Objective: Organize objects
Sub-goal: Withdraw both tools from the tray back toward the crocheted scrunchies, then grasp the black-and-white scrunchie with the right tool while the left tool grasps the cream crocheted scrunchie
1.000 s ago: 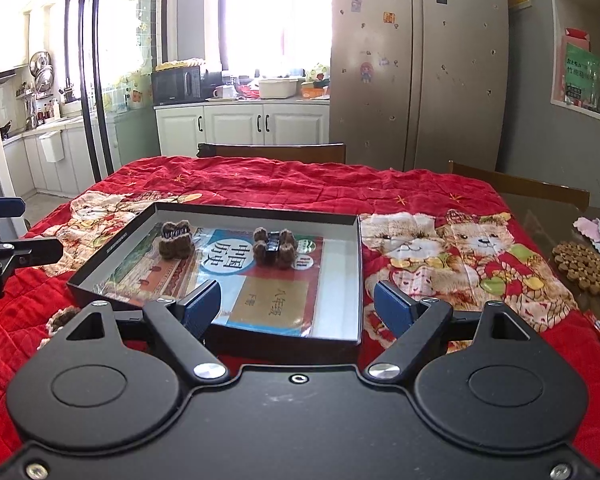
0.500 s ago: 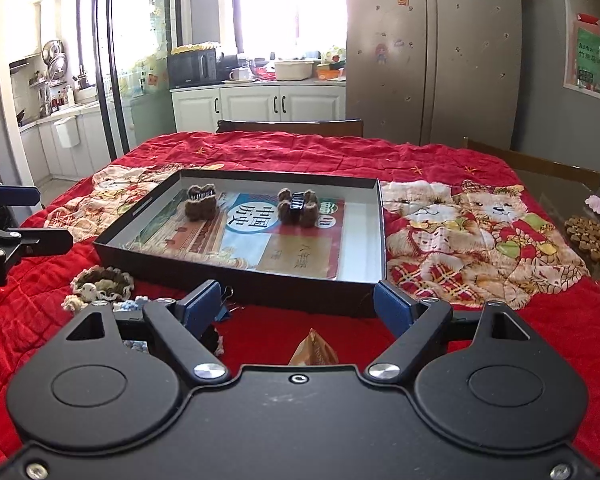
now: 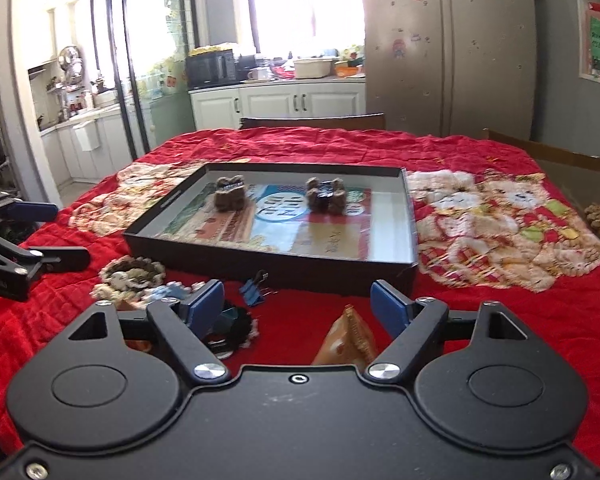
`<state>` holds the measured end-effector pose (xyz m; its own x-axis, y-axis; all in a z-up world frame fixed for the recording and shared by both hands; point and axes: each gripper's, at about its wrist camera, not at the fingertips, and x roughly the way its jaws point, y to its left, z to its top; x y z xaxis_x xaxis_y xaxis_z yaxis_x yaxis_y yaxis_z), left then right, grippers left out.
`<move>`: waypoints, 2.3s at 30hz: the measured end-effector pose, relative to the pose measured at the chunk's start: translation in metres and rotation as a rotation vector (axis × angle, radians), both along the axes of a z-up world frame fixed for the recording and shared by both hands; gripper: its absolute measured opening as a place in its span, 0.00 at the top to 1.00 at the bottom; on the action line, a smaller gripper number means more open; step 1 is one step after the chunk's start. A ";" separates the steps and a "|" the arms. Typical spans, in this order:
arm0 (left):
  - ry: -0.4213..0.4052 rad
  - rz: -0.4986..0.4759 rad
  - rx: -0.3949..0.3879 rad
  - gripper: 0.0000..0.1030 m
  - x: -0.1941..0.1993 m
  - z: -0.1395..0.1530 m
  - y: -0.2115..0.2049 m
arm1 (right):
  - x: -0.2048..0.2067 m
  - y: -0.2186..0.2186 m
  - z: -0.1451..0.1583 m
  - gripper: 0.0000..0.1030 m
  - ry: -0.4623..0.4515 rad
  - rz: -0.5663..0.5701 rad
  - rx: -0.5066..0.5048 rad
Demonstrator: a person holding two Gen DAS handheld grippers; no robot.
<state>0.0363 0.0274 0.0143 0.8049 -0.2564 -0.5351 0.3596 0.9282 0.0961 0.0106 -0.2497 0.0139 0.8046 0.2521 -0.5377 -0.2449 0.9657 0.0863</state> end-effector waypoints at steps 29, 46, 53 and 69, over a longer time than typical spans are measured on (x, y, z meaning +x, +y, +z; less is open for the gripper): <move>0.164 0.028 -0.123 0.34 0.011 -0.053 0.012 | -0.003 0.054 -0.045 0.80 0.046 0.155 0.026; 0.172 -0.001 -0.163 0.70 0.016 -0.052 0.009 | -0.006 0.054 -0.045 0.88 0.039 0.162 0.015; 0.178 0.002 -0.189 0.76 0.015 -0.052 0.014 | -0.007 0.054 -0.044 0.89 0.034 0.164 0.012; 0.137 -0.037 -0.204 0.90 0.002 -0.033 0.014 | -0.015 0.046 -0.033 0.91 -0.003 0.155 0.032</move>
<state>0.0378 0.0418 -0.0186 0.7163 -0.3981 -0.5731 0.3905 0.9093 -0.1436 -0.0040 -0.2041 -0.0195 0.7562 0.3903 -0.5253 -0.3907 0.9132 0.1160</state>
